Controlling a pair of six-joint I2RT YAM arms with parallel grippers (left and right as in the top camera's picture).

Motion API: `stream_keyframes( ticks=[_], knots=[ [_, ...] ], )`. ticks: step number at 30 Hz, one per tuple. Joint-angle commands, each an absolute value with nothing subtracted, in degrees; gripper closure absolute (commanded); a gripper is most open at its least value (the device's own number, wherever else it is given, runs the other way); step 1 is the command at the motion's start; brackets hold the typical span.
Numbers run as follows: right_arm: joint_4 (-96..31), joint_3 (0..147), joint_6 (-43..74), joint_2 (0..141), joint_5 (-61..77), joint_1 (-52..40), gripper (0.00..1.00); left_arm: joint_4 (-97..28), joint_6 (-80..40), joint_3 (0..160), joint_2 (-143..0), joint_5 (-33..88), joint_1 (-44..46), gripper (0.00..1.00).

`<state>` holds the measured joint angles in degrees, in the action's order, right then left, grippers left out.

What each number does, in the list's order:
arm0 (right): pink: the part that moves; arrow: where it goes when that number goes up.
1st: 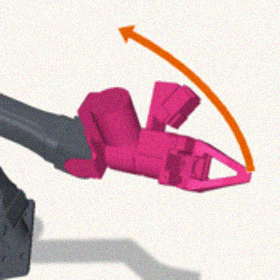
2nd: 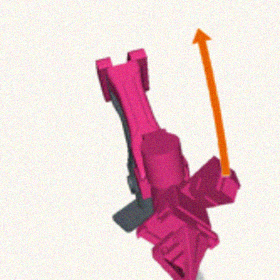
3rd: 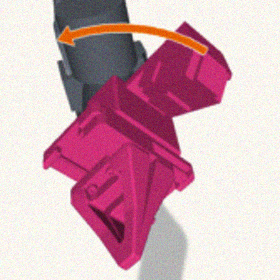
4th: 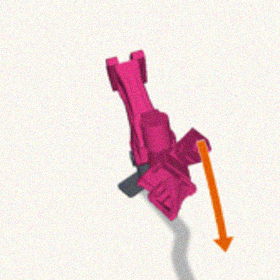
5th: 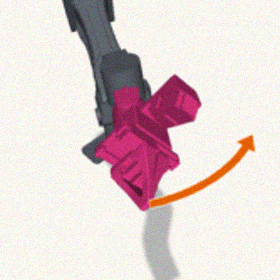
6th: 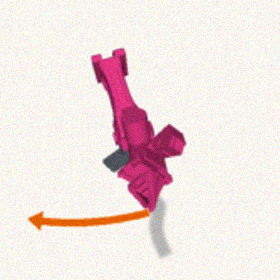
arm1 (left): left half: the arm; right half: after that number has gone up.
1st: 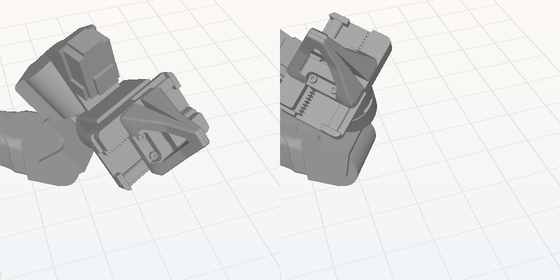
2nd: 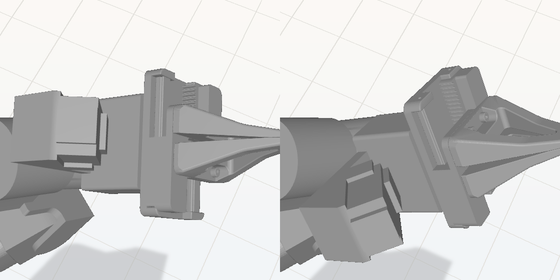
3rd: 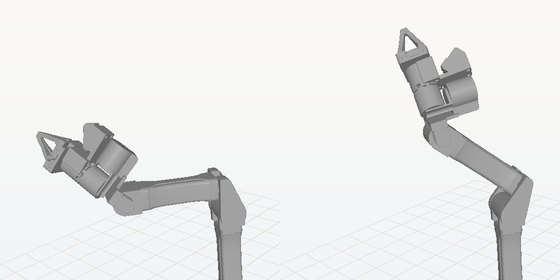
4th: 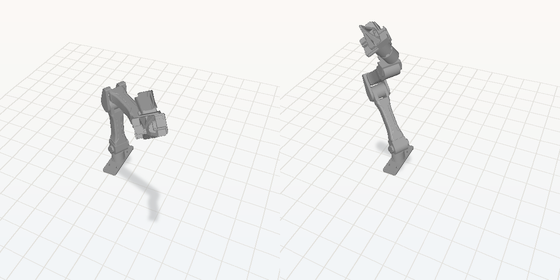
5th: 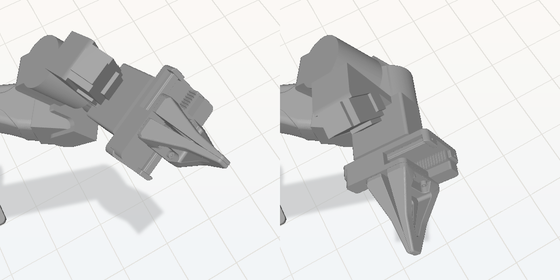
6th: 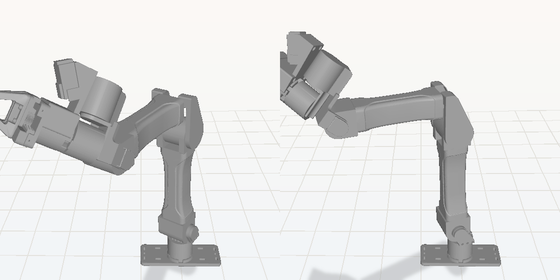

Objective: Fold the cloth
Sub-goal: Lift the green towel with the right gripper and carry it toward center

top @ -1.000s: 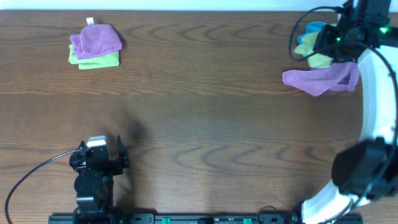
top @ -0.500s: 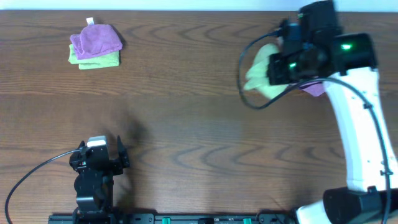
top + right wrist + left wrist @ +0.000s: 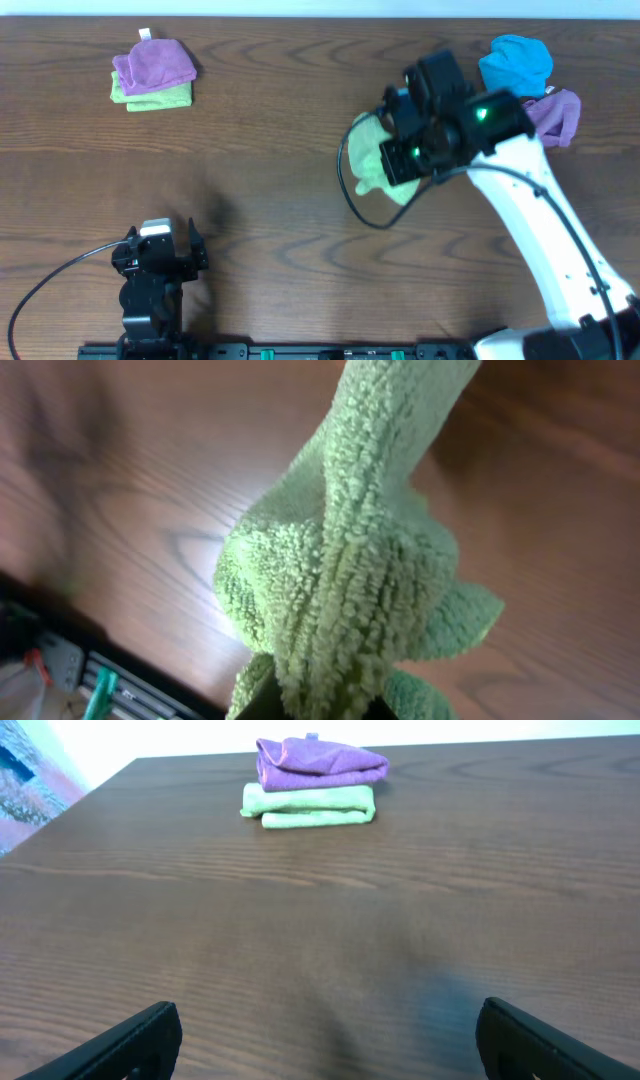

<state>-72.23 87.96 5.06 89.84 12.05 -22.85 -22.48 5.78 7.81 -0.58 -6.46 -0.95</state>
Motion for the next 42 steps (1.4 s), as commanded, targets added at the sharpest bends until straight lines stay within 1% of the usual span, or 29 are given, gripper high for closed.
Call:
stream_keyframes(
  ticks=[1, 5, 12, 15, 17, 21, 24, 29, 34, 37, 39, 40, 42],
  knots=[
    [-68.53, 78.74, 6.22, 83.48, 12.47, -23.33, 0.98, -23.14, 5.13, 6.74, -0.21, -7.46, -0.73, 0.05],
    [-62.11, 70.63, 7.31, 79.81, 14.13, -23.33, 0.99, -23.14, 5.13, 6.74, -0.21, -7.46, -0.73, 0.05],
    [-56.58, 70.35, 9.87, 79.83, 18.83, -23.9, 0.99, -23.14, 5.13, 6.74, -0.21, -7.46, -0.73, 0.05],
    [-55.27, 70.43, 11.7, 79.85, 23.75, -26.02, 0.99, -23.14, 5.13, 6.74, -0.21, -7.46, -0.73, 0.05],
    [-53.52, 70.43, 13.8, 79.85, 24.99, -29.45, 0.99, -23.14, 5.13, 6.74, -0.21, -7.46, -0.73, 0.05],
    [-48.25, 70.43, 17.76, 79.9, 23.86, -37.74, 0.99, -23.14, 5.13, 6.74, -0.21, -7.46, -0.73, 0.05],
    [-45.15, 70.43, 20.49, 79.94, 20.34, -41.43, 0.99, -23.14, 5.13, 6.74, -0.21, -7.46, -0.73, 0.05],
    [-43.57, 70.43, 20.95, 81.17, 20.34, -41.21, 0.99, -23.14, 5.13, 6.74, -0.21, -7.46, -0.73, 0.05],
    [-40.86, 70.43, 19.57, 86.43, 20.08, -40.4, 0.99, -23.14, 5.13, 6.74, -0.21, -7.46, -0.73, 0.05],
    [-38.7, 70.43, 19.25, 90.54, 12.67, -38.87, 0.98, -23.14, 5.13, 6.74, -0.21, -7.46, -0.73, 0.05],
    [-36.86, 70.43, 19.35, 92.58, 4.21, -36.4, 0.82, -23.14, 5.13, 6.74, -0.21, -7.46, -0.73, 0.05],
    [-35.97, 70.43, 20.43, 93.19, -0.4, -34.46, 0.71, -23.14, 5.13, 6.74, -0.21, -7.46, -0.73, 0.05],
    [-34.22, 70.43, 22.98, 93.47, -7.29, -29.76, 0.47, -23.14, 5.13, 6.74, -0.21, -7.46, -0.73, 0.05]
  ],
)
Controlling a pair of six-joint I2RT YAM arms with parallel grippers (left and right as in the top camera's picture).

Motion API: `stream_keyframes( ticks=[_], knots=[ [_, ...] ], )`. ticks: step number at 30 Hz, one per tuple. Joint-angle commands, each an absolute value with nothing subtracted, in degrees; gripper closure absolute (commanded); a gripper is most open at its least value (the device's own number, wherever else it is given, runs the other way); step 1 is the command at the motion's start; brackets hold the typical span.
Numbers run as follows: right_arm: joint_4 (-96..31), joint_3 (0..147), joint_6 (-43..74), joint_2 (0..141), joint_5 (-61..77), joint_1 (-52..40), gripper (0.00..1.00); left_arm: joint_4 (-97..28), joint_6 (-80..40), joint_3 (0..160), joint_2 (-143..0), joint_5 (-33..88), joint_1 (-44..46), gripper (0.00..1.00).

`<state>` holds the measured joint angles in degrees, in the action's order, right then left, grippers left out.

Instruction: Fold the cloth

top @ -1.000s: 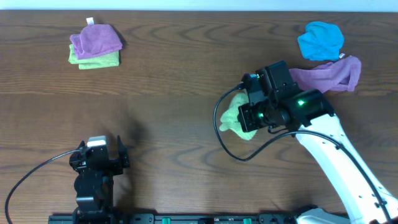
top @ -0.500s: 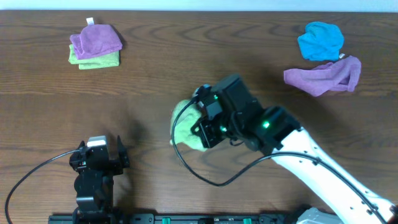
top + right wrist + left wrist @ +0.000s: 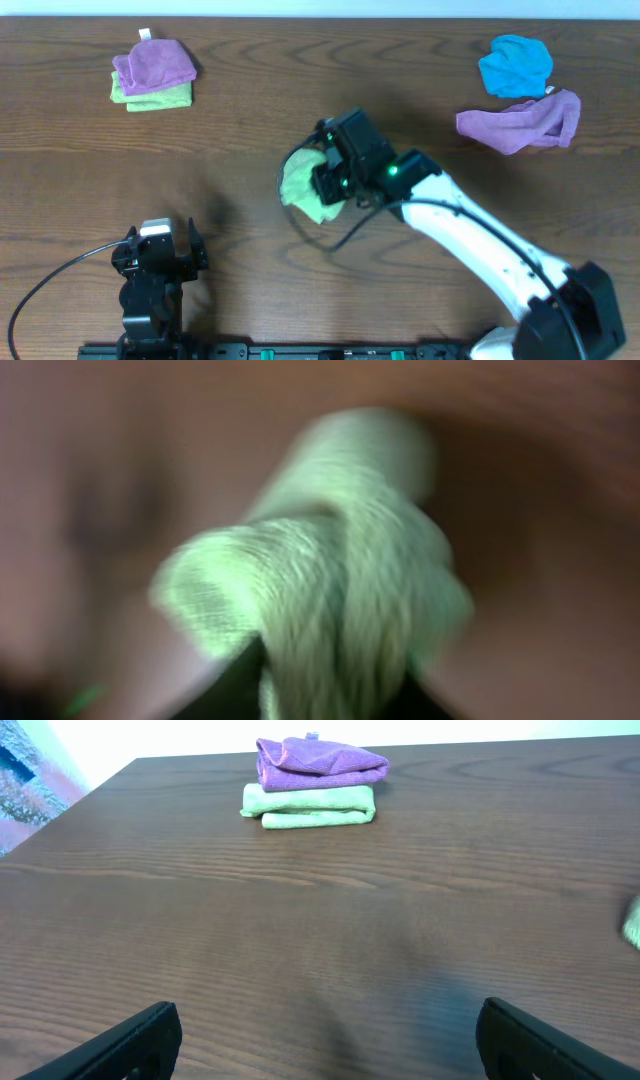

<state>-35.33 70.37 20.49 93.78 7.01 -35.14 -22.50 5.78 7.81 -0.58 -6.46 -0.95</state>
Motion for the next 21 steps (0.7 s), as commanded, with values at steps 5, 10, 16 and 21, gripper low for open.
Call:
stream_keyframes(
  ticks=[5, 10, 16, 21],
  knots=[
    [-33.65, 72.51, 24.62, 93.21, -3.42, -17.41, 0.01, -23.14, 5.13, 6.74, -0.21, -7.46, -0.73, 0.05],
    [-42.13, 76.82, 23.75, 92.73, 2.15, -13.98, 0.01, -23.14, 5.13, 6.74, -0.21, -7.46, -0.73, 0.05],
    [-48.07, 77.97, 22.63, 90.3, 6.39, -17.21, 0.01, -23.14, 5.1, 6.74, -0.21, -6.57, -0.73, 0.05],
    [-52.64, 77.73, 21.8, 90.35, 9.3, -19.44, 0.01, -22.41, 5.06, 6.76, -0.21, -2.42, -0.73, 0.05]
  ],
)
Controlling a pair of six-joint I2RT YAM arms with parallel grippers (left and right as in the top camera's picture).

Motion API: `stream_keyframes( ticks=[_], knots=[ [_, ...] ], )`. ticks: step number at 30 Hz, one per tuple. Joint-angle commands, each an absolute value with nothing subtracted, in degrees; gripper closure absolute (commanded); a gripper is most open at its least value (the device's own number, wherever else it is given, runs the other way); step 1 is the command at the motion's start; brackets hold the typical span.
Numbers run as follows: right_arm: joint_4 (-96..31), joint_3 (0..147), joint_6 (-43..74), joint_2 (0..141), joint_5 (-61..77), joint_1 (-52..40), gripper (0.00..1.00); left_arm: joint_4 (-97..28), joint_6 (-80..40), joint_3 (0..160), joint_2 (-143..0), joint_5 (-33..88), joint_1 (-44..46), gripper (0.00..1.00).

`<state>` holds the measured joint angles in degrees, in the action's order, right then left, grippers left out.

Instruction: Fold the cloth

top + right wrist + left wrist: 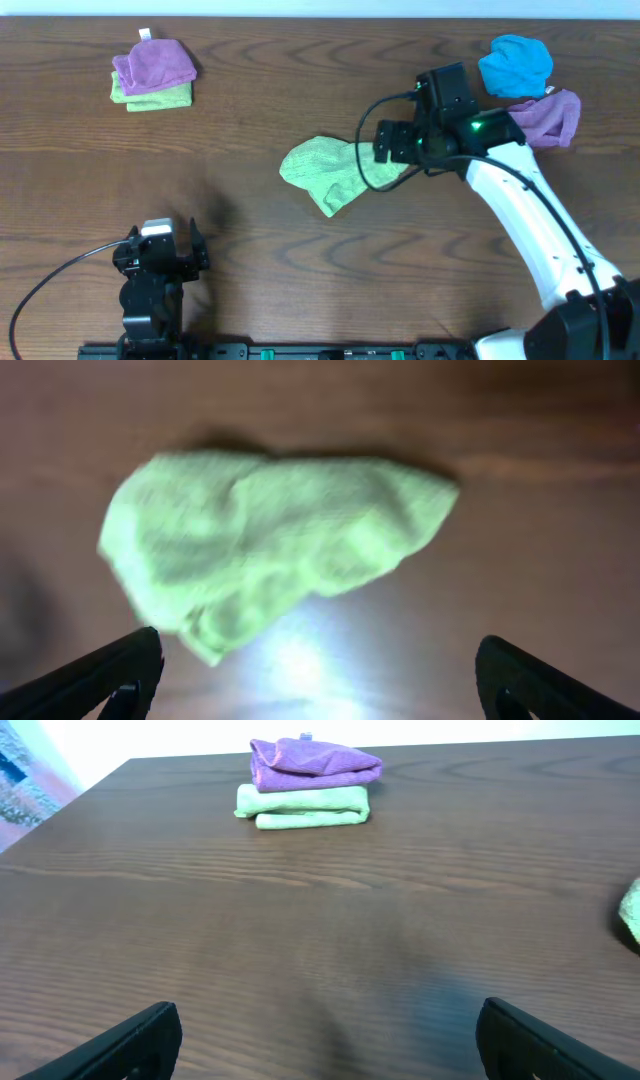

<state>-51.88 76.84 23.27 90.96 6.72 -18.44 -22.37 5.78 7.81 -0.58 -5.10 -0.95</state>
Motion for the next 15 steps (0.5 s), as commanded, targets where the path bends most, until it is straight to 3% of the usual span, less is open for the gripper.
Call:
stream_keyframes(
  ticks=[1, 9, 15],
  knots=[
    [-52.88, 77.52, 20.36, 90.35, 9.28, -19.7, 0.01, -22.39, 5.08, 6.76, -0.21, -1.34, -0.73, 0.05],
    [-53.01, 75.0, 11.18, 93.43, 3.97, -21.08, 0.01, -24.47, -2.24, 9.47, -1.76, 5.87, -0.71, 0.05],
    [-52.31, 74.98, 7.92, 99.66, 2.76, -21.08, 0.02, -34.15, -3.09, 21.54, -13.19, 6.33, -0.71, 0.05]
  ],
)
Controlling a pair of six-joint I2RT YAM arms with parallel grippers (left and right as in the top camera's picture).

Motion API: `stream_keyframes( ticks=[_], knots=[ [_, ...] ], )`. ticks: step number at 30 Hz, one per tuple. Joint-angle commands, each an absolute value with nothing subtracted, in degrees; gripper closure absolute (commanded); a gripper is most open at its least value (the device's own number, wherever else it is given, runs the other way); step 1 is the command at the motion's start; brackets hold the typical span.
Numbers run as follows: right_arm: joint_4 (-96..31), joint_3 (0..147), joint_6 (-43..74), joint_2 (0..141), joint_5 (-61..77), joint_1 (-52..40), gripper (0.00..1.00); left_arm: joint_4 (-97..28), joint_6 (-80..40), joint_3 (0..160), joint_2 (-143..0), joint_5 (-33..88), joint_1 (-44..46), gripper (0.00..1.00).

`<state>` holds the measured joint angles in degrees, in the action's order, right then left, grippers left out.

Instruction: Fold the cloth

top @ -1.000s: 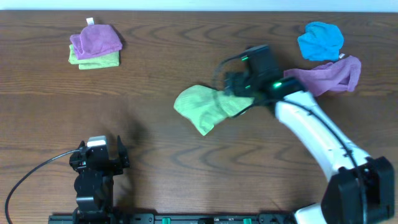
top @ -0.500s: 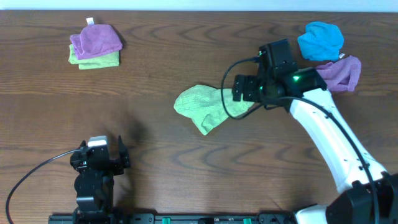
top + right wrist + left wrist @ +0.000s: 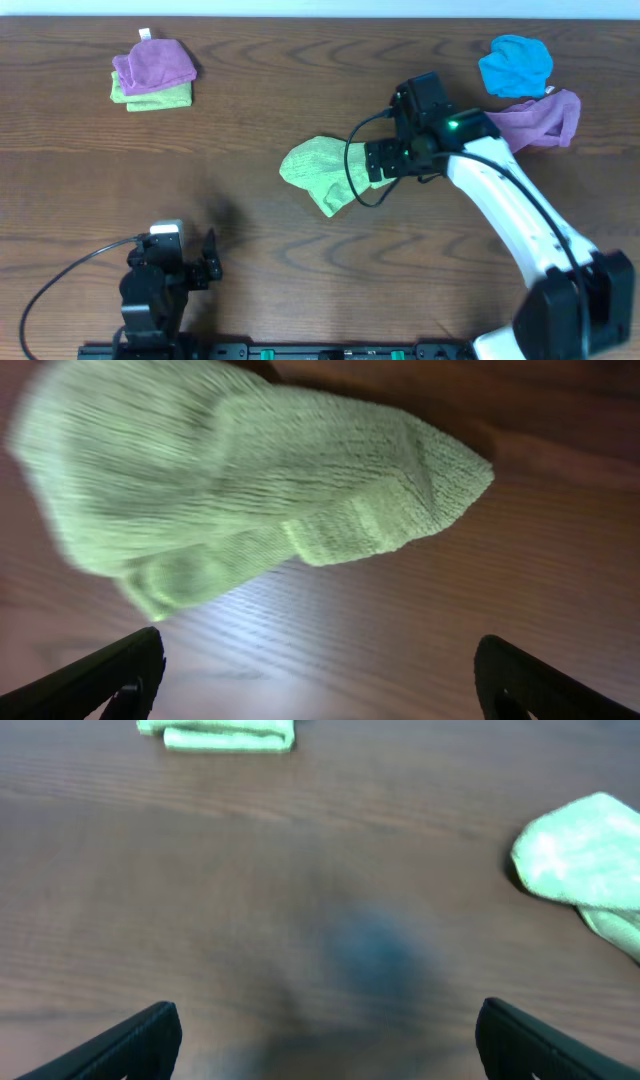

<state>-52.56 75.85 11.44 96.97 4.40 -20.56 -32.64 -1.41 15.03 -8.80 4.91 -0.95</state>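
A crumpled light-green cloth [image 3: 318,172] lies in a lump at the table's middle. It fills the upper part of the right wrist view [image 3: 240,480] and shows at the right edge of the left wrist view [image 3: 585,855]. My right gripper [image 3: 374,160] hovers open just past the cloth's right end, its fingers wide apart and nothing between them [image 3: 320,685]. My left gripper [image 3: 204,272] is open near the front-left edge, well short of the cloth, with bare table between its fingers [image 3: 325,1045].
A folded purple cloth on a folded green one [image 3: 152,78] sits at the far left. A crumpled blue cloth [image 3: 515,65] and a purple cloth [image 3: 535,118] lie at the far right. The right arm's black cable [image 3: 352,190] loops over the green cloth's right part.
My right gripper, still open, has moved left and closer to the cloth's right end. The left arm has turned toward the right, so its wrist view now takes in the green cloth.
First my right gripper held the green cloth bunched in the air right of centre. Then it had the cloth at the table's middle. Then the cloth lay loose there and the gripper stood open to its right. Now the gripper is back near the cloth, and the left arm has shifted.
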Motion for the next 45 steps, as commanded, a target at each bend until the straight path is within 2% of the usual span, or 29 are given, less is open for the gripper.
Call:
stream_keyframes(
  ticks=[1, 11, 20, 26, 33, 37, 42, 45],
  knots=[
    [-52.25, 74.98, 7.29, 100.64, 2.74, -21.08, 0.03, -35.99, -3.07, 24.21, -16.19, 6.85, -0.71, 0.05],
    [-51.55, 74.98, 4.75, 105.93, -0.49, -21.47, 0.04, -51.68, -7.11, 53.47, -49.95, 18.02, -0.71, 0.04],
    [-48.07, 74.96, 3.55, 107.79, -2.7, -24.14, 0.06, -72.2, -8.36, 76.4, -79.79, 30.09, -0.69, 0.05],
    [-45.58, 74.96, 3.55, 111.0, -2.98, -24.47, 0.12, -71.9, -8.36, 77.67, -87.81, 42.28, -0.69, 0.05],
    [-43.51, 74.96, 3.57, 115.04, -3.01, -24.47, 0.18, -67.2, -6.96, 77.67, -88.16, 43.94, -0.6, 0.05],
    [-42.39, 74.96, 3.79, 115.57, -2.98, -24.47, 0.3, -65.91, -2.26, 77.67, -88.16, 46.72, -0.6, 0.05],
    [-42.26, 74.98, 3.84, 115.52, -2.98, -24.53, 0.69, -65.65, -1.23, 77.67, -88.16, 46.57, -0.6, 0.05],
    [-42.98, 75.0, 4.23, 115.37, -3.07, -24.62, 0.86, -65.34, -1.23, 77.67, -88.16, 46.54, -0.6, 0.05]
  ],
)
